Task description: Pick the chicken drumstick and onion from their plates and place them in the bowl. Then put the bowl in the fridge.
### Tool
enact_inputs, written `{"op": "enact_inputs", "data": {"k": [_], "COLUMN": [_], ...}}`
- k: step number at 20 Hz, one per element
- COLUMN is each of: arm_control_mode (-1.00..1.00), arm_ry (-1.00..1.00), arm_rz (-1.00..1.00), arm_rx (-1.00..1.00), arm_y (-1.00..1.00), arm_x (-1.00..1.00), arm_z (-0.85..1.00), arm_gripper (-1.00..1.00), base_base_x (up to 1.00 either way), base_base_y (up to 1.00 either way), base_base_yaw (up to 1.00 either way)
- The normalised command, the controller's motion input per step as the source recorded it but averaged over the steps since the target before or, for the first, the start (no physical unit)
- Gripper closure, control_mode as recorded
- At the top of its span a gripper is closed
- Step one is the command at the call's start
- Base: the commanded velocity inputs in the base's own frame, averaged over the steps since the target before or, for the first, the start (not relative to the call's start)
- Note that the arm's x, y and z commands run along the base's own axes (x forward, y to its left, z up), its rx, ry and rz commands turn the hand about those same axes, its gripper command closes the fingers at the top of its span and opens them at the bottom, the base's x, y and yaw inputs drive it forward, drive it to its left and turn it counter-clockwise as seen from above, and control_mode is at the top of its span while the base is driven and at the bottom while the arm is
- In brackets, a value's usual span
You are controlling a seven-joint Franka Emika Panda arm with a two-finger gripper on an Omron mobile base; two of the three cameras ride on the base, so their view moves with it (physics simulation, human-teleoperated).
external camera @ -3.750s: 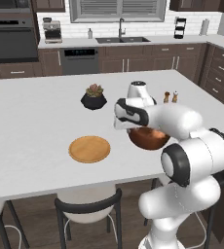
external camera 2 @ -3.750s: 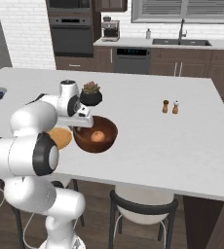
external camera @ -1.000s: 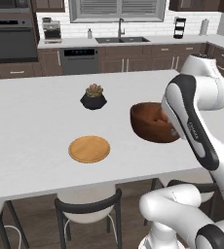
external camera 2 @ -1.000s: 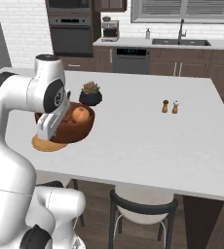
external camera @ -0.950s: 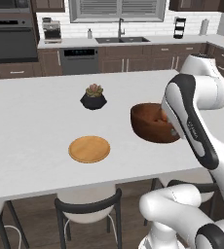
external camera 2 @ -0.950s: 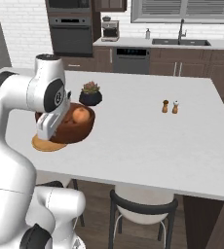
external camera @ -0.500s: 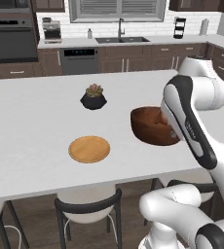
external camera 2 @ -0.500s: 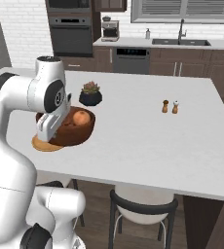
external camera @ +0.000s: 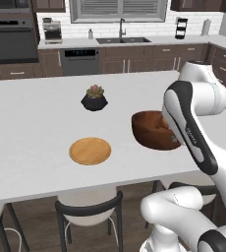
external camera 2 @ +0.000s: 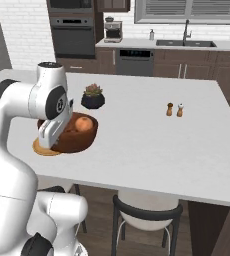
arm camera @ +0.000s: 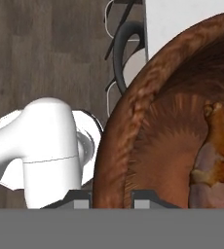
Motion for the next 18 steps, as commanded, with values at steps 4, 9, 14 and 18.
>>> {"op": "enact_inputs", "data": {"k": [4,9,14,18], "arm_control_mode": [1.00,1.00,1.00,1.00], "arm_ry": [0.00,0.00,0.00,0.00], "arm_rz": [0.00,0.00,0.00,0.00], "arm_rx": [0.00,0.00,0.00,0.00], "arm_y": [0.00,0.00,0.00,0.00], "arm_x": [0.00,0.00,0.00,0.00], "arm_z": [0.00,0.00,0.00,0.00], "arm_gripper": [1.00,1.00,1.00,1.00], "base_base_x": [-0.59,-1.00,-0.66,-0.15], "base_base_y": [-0.15,-0.56,-0.55,-0.40], "base_base_yaw": [-0.02,-0.10,-0.50,-0.74]}}
